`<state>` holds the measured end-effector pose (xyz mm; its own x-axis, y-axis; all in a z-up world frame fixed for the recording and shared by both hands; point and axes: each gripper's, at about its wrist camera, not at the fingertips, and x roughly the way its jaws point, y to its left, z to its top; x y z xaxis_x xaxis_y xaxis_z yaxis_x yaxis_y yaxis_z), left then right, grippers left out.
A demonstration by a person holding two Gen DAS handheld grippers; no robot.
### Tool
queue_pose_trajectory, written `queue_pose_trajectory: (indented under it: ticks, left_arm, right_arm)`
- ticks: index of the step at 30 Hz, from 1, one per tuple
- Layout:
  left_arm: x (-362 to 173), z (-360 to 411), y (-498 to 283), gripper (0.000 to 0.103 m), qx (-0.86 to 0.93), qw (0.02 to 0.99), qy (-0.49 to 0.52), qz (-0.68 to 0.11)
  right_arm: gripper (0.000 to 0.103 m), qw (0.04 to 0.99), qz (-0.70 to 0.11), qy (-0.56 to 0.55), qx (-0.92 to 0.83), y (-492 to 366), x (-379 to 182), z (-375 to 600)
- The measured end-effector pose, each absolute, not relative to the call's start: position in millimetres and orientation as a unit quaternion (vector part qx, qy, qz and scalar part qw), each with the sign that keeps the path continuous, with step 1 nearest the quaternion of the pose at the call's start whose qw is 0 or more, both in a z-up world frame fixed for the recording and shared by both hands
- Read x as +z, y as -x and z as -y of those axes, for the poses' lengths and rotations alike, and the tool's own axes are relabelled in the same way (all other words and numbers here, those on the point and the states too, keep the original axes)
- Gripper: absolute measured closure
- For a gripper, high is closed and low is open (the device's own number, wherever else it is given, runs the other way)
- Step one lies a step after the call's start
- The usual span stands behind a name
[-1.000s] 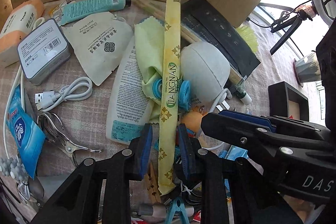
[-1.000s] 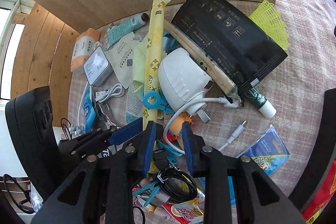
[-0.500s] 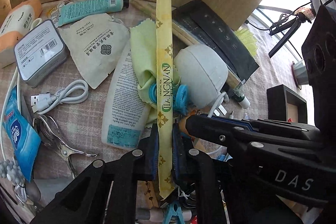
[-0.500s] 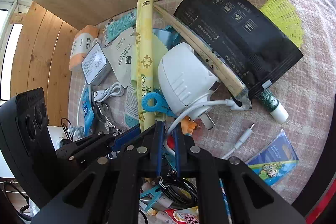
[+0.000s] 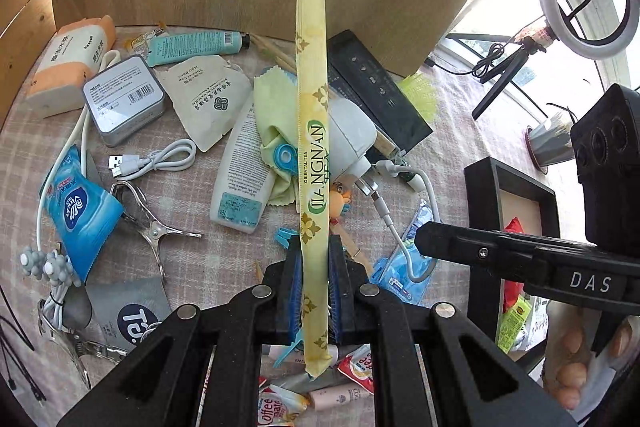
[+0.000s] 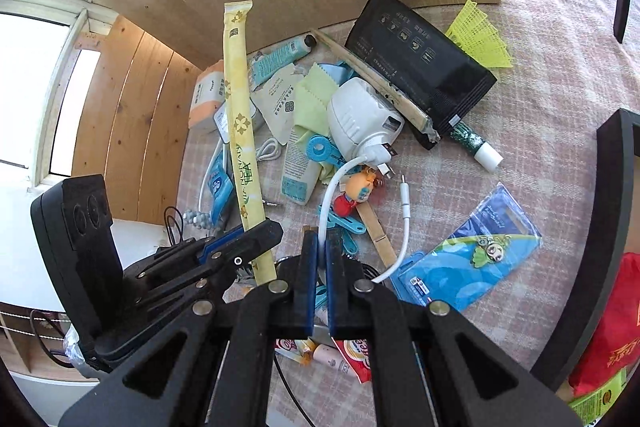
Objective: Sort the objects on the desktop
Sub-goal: 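Carry the yellow stick into the tray and open both tools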
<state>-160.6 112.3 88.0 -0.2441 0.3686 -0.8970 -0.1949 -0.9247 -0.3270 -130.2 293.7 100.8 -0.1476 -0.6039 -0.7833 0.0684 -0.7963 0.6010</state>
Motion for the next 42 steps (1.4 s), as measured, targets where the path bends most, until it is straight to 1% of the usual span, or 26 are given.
queue_pose_trajectory:
  ticks: [7, 13, 17, 25, 32, 33, 34, 35, 36, 37, 38, 42]
  left_arm:
    - [124, -134, 134, 0.092, 0.797, 0.205, 0.565, 0.064]
    - [145, -178, 107, 0.092, 0.794, 0.251, 0.552, 0.04]
    - [143, -218, 90, 0.092, 0.779, 0.287, 0.557, 0.026]
    - [140, -302, 53, 0.092, 0.739, 0.361, 0.57, 0.002]
    - [145, -361, 29, 0.092, 0.713, 0.404, 0.573, -0.022]
    - [145, -367, 27, 0.09, 0.712, 0.406, 0.573, -0.021]
    - [145, -372, 25, 0.076, 0.71, 0.407, 0.575, -0.024]
    - [145, -377, 25, 0.063, 0.709, 0.403, 0.578, -0.029]
    - [145, -379, 24, 0.043, 0.712, 0.4, 0.576, -0.031]
    - [147, -380, 22, 0.041, 0.718, 0.401, 0.567, -0.033]
    - [148, -381, 21, 0.041, 0.723, 0.398, 0.563, -0.039]
    - [148, -377, 19, 0.043, 0.726, 0.393, 0.561, -0.053]
  right_arm:
    - [0.099, 0.236, 0.231, -0.564, -0.757, 92, 156, -351]
    - [0.099, 0.186, 0.233, -0.539, -0.788, 59, 184, -426]
    - [0.099, 0.142, 0.237, -0.522, -0.807, 33, 191, -476]
    - [0.099, 0.043, 0.269, -0.5, -0.822, -10, 185, -572]
    - [0.099, -0.01, 0.283, -0.481, -0.83, -34, 188, -622]
    - [0.098, -0.01, 0.286, -0.477, -0.831, -36, 188, -627]
    - [0.096, -0.01, 0.292, -0.478, -0.828, -37, 187, -631]
    - [0.083, -0.01, 0.301, -0.485, -0.821, -37, 184, -634]
    - [0.066, -0.01, 0.313, -0.484, -0.817, -38, 182, -637]
    - [0.061, -0.011, 0.32, -0.476, -0.819, -41, 183, -640]
    - [0.06, -0.016, 0.316, -0.474, -0.822, -42, 184, -640]
    - [0.06, -0.012, 0.309, -0.481, -0.82, -39, 181, -632]
